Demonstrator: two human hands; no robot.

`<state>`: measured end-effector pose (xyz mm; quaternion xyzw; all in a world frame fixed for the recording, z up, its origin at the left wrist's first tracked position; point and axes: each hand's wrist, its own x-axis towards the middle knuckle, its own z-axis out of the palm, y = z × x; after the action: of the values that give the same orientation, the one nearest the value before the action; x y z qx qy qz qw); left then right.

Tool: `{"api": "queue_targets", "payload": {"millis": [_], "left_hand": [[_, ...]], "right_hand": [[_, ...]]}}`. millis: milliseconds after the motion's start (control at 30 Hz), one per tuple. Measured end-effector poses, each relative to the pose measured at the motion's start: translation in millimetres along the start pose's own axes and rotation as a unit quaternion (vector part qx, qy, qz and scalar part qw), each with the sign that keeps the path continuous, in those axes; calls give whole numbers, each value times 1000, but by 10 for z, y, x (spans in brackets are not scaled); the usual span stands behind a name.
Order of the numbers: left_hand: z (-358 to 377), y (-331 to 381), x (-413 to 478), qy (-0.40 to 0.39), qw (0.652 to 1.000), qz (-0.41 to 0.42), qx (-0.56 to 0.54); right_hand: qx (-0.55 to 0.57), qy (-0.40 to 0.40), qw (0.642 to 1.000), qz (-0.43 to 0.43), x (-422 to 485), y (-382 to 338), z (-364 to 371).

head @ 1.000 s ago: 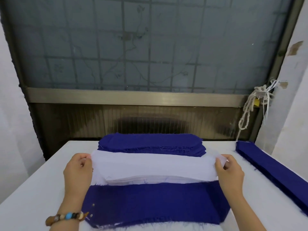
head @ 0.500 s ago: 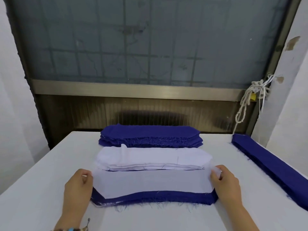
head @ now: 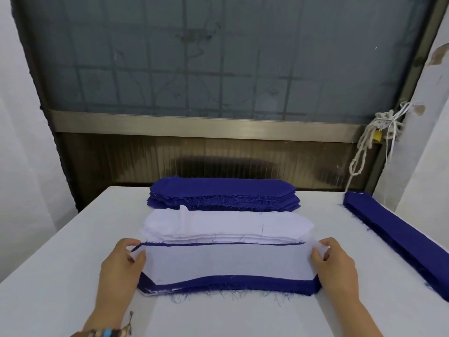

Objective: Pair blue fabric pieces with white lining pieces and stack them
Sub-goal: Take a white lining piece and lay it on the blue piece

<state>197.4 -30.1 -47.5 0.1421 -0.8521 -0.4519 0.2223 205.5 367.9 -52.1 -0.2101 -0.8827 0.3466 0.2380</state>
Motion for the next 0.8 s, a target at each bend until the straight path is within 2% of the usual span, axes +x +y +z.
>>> {"api": "queue_targets", "payload": {"millis": [700, 800], "left_hand": [[-2, 42, -28, -14, 999, 22, 36], [-7, 42, -23, 7, 997, 40, 66]], "right_hand": [[-35, 29, 999, -6, 14, 20, 39], [-81, 69, 994, 0, 36, 22, 59]]}}
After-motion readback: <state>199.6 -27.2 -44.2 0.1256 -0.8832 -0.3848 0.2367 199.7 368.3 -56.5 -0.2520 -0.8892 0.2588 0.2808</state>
